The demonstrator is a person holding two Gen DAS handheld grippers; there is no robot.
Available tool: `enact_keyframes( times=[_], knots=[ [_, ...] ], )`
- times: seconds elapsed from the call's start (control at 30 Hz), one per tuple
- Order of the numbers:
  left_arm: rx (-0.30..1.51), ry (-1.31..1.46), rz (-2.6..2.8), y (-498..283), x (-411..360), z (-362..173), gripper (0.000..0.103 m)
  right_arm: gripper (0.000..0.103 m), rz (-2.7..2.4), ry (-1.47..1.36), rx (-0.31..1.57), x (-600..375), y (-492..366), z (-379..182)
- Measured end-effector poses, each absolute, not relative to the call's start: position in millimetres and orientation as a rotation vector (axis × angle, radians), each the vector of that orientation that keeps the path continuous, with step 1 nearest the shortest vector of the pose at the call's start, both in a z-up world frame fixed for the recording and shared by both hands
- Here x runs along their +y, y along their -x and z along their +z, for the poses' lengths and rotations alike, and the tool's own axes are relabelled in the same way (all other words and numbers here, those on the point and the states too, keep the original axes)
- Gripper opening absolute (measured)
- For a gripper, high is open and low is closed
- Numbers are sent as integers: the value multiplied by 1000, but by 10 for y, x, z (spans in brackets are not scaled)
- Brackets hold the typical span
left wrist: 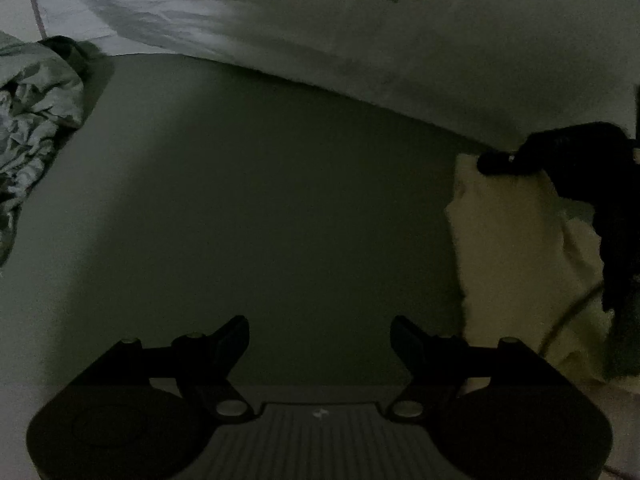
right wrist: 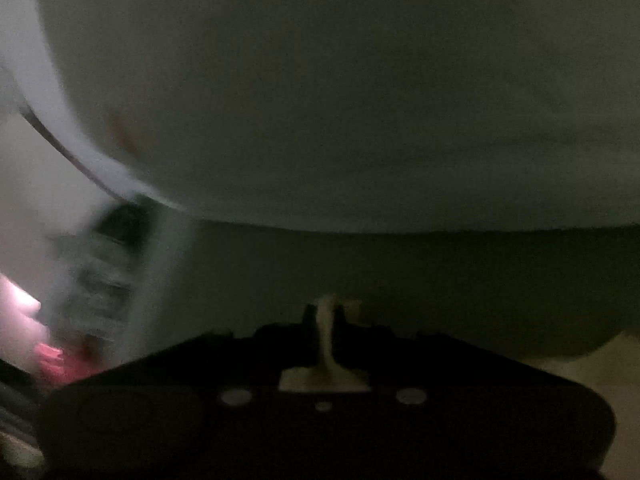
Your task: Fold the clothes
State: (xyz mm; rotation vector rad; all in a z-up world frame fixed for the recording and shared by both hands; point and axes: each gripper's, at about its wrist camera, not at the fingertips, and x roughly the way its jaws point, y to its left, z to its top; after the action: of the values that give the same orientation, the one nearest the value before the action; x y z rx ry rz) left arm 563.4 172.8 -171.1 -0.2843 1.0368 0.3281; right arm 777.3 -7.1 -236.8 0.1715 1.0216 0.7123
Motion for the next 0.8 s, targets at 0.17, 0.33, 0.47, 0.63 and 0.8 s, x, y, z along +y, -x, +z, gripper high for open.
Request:
enact_keyframes(
  times=[0.17,0.33,0.47,0.63,0.8],
  knots=[
    [1038,249,315,-5666,1581,-1661,80,34,646,-64,953,-69,-7752,-2245],
    [1026,191,259,-5685,1292,-1599,80,59,578,-102,866,-580,-7524,-1850],
    [1016,159,191,-5700,1075,-1569,86,76,455,-89,814,-1294,-6961,-1661],
    [1021,94,86,-5781,787,-1585,86,81,166,-103,848,-2336,-6151,-1734],
    [1008,52,14,-6034,564,-1640,95,81,-131,-148,837,-3286,-5548,-1854]
  ],
)
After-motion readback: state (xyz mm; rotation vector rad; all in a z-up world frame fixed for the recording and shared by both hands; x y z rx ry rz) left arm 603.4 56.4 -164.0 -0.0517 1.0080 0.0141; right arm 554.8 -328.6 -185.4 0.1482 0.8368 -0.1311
